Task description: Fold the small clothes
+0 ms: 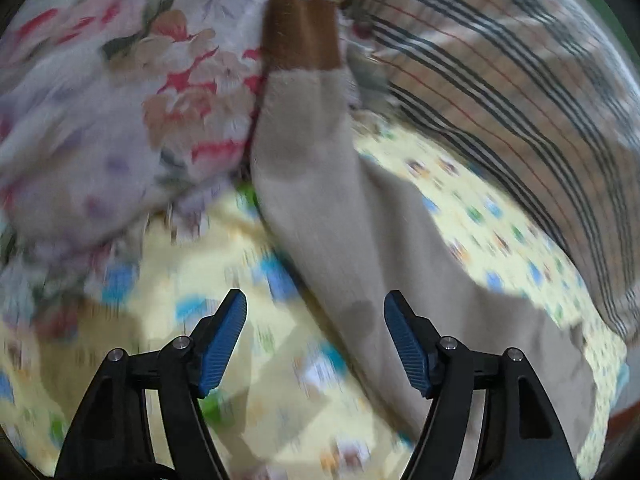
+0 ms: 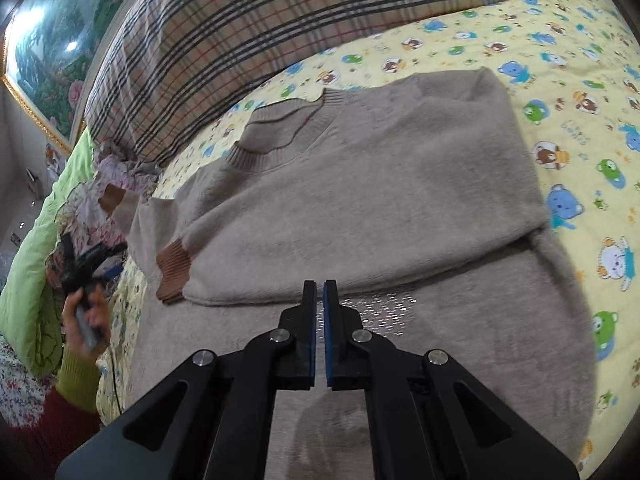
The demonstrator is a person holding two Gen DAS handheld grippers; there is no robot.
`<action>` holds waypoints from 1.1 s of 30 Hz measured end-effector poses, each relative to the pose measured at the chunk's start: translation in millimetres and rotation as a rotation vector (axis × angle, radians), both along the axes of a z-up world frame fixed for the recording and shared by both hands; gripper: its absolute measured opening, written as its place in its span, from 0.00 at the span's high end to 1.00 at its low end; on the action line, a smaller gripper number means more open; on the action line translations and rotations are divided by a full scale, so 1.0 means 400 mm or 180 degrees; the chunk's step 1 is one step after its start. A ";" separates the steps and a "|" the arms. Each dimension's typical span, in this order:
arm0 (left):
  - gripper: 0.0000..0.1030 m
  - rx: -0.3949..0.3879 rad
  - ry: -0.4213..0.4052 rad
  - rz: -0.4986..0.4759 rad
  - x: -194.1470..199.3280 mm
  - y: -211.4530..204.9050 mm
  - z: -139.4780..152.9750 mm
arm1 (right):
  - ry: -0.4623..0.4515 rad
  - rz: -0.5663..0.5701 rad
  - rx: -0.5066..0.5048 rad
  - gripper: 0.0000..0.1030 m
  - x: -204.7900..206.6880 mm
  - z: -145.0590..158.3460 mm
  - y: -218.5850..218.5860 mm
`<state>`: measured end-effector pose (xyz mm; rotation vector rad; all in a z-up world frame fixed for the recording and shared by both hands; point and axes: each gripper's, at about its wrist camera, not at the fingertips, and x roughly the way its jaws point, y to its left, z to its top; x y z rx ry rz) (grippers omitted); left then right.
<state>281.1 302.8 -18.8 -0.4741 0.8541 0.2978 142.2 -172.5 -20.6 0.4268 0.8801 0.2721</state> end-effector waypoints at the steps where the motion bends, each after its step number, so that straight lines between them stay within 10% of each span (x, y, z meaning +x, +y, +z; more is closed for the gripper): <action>1: 0.29 0.0017 0.0018 0.0061 0.018 0.027 -0.004 | 0.0001 0.0005 0.0000 0.96 0.001 0.002 0.008; 10: 0.27 -0.0027 -0.0085 0.0418 0.154 0.136 -0.032 | 0.0032 0.0098 0.0004 0.96 -0.002 0.004 0.047; 12: 0.42 0.0052 -0.0181 0.0411 0.168 0.141 -0.016 | 0.0055 0.0109 0.0000 0.96 -0.002 0.000 0.051; 14: 0.85 0.0178 -0.0201 0.0299 0.182 0.131 0.002 | 0.0051 0.0123 0.0026 0.96 -0.004 -0.001 0.050; 16: 0.94 0.0277 -0.0264 0.0200 0.181 0.110 0.026 | 0.0049 0.0115 0.0043 0.96 -0.005 0.000 0.046; 25: 0.97 0.0672 -0.0993 -0.0652 0.050 -0.201 0.212 | -0.0026 -0.0029 0.0158 0.96 -0.032 0.007 0.008; 33: 0.97 0.0454 -0.1209 -0.1793 -0.048 -0.598 0.256 | -0.0058 -0.0303 0.0235 0.96 -0.090 0.014 -0.066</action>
